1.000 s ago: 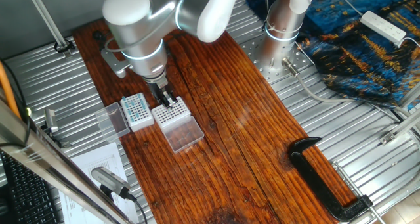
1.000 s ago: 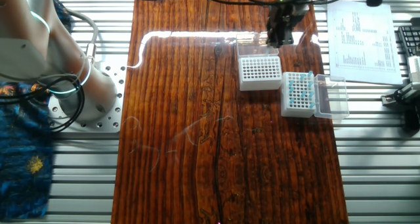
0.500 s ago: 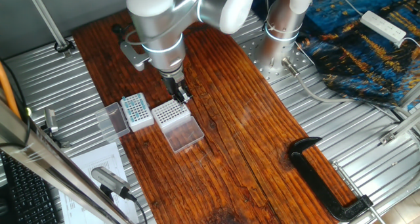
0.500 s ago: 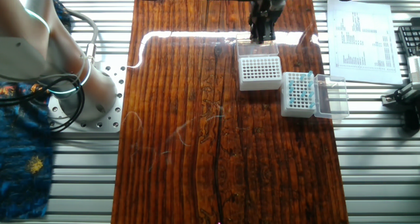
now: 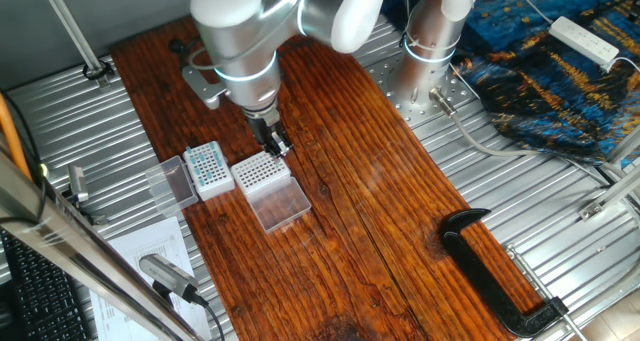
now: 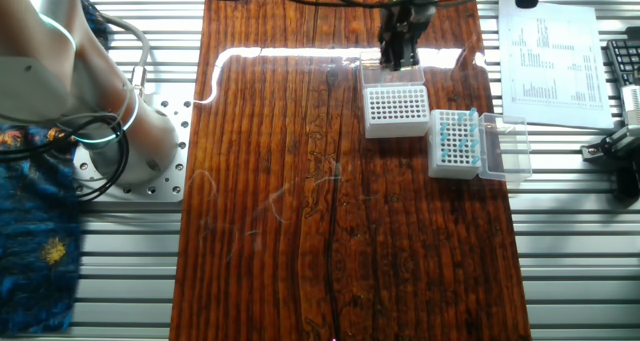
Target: Transfer all medium pipette tips from one holder to another
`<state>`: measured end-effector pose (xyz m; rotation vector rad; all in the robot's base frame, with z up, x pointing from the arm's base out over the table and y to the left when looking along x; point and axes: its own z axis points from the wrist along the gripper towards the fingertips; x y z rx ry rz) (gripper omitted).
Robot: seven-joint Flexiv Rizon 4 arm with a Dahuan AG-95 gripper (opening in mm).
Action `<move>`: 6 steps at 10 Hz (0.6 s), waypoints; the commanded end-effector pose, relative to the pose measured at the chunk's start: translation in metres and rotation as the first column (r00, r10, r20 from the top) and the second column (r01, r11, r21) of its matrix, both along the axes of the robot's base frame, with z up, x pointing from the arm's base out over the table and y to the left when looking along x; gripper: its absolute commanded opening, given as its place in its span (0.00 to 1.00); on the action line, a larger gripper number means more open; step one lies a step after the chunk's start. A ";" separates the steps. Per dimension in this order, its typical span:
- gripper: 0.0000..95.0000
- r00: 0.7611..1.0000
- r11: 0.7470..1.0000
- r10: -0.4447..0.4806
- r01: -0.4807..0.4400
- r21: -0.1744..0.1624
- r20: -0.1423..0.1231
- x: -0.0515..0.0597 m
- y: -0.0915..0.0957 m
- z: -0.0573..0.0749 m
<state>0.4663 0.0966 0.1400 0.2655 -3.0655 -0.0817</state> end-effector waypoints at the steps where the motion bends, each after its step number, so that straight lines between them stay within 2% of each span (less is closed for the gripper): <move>1: 0.00 1.000 1.000 0.014 -0.014 0.000 -0.008 -0.005 -0.001 0.001; 2: 0.00 1.000 1.000 0.015 -0.015 0.001 -0.007 -0.009 -0.003 0.000; 6: 0.00 1.000 1.000 0.009 -0.009 0.000 -0.001 -0.014 -0.003 -0.005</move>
